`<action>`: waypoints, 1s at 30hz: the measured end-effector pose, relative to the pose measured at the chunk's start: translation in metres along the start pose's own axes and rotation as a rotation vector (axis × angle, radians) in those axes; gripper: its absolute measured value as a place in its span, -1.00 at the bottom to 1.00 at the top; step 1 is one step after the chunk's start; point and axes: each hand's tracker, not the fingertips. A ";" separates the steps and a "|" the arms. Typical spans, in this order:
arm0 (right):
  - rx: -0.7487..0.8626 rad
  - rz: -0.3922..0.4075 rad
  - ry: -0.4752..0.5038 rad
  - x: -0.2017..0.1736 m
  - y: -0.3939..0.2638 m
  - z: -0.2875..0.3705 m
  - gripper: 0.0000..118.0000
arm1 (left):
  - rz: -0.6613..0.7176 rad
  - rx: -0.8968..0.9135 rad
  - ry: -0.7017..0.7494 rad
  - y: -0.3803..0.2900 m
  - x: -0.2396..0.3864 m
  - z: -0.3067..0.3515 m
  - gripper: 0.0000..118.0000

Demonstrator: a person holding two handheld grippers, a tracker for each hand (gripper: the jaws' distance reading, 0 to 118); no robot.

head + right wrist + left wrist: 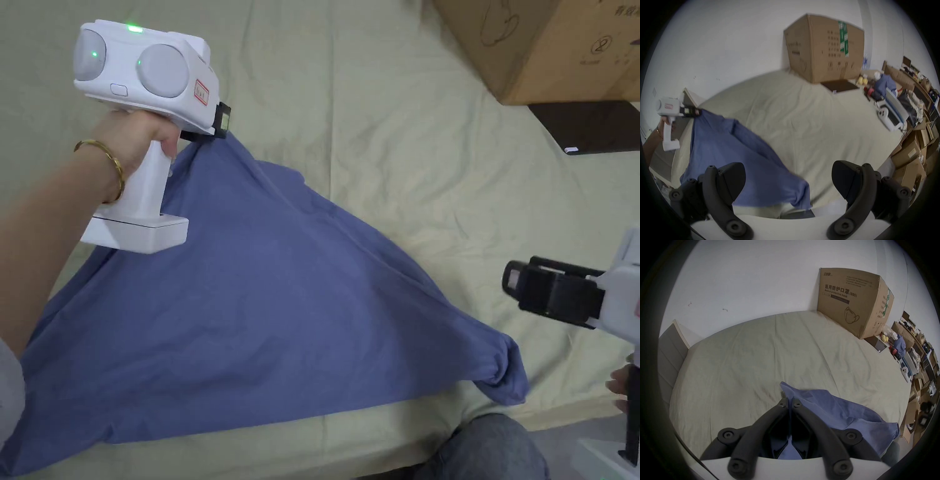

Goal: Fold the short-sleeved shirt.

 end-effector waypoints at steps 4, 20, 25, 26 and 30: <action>-0.175 0.074 -0.024 0.006 -0.019 -0.033 0.82 | 0.015 0.035 0.009 -0.018 0.024 0.058 -1.00; -0.332 0.050 0.053 0.013 -0.047 -0.043 -0.98 | 0.032 0.014 0.049 -0.013 0.027 0.082 -1.00; -0.146 0.053 0.171 0.011 0.003 0.023 -0.98 | 0.063 0.142 0.112 0.001 0.009 0.121 -1.00; -0.096 0.065 0.192 0.007 0.014 0.038 -0.98 | 0.073 0.181 0.124 0.006 0.002 0.135 -1.00; 0.082 0.201 0.145 -0.018 0.062 0.095 -0.98 | 0.149 0.348 0.198 0.024 -0.036 0.200 -1.00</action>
